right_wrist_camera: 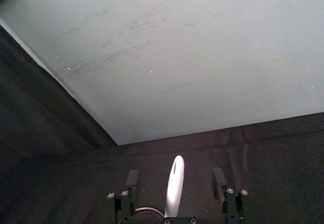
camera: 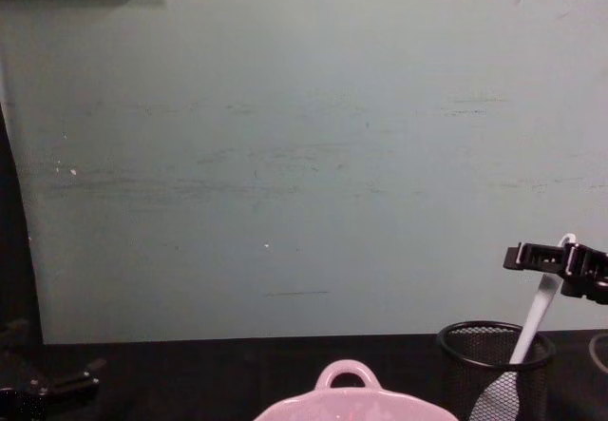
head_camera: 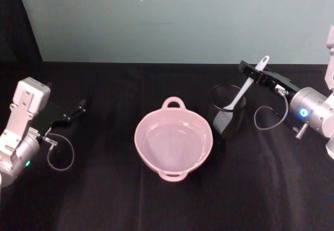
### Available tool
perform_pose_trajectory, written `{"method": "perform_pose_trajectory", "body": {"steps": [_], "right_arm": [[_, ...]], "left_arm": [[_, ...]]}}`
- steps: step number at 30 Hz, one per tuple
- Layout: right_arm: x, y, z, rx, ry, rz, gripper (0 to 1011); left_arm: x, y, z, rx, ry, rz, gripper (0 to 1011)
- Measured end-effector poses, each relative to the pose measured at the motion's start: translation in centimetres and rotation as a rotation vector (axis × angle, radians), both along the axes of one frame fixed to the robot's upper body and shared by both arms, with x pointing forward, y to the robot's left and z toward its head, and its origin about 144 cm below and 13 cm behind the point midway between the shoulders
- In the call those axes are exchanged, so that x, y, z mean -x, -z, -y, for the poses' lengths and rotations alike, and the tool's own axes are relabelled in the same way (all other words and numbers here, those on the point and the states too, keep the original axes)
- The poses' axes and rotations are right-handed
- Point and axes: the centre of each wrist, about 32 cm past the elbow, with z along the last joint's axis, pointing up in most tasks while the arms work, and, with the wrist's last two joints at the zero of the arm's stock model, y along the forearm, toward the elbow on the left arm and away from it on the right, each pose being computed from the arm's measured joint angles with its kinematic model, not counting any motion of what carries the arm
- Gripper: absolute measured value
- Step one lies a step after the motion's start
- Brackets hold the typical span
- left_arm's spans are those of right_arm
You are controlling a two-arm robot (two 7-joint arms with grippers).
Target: Use the one hand to pick up the spoon and stir the clear water in the bowl.
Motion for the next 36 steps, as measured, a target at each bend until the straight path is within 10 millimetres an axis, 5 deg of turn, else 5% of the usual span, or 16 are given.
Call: {"method": "perform_pose_trajectory", "body": {"steps": [26,36], "right_arm": [[0.03,0.00,0.00,0.000,-0.001,0.000,152],[0.38,-0.24,0.01,0.021,-0.006,0.031,129]], "left_arm": [[0.00,0.00,0.00,0.000,0.000,0.000,1011],[0.00,0.00,0.00,0.000,0.000,0.000,1011]]}}
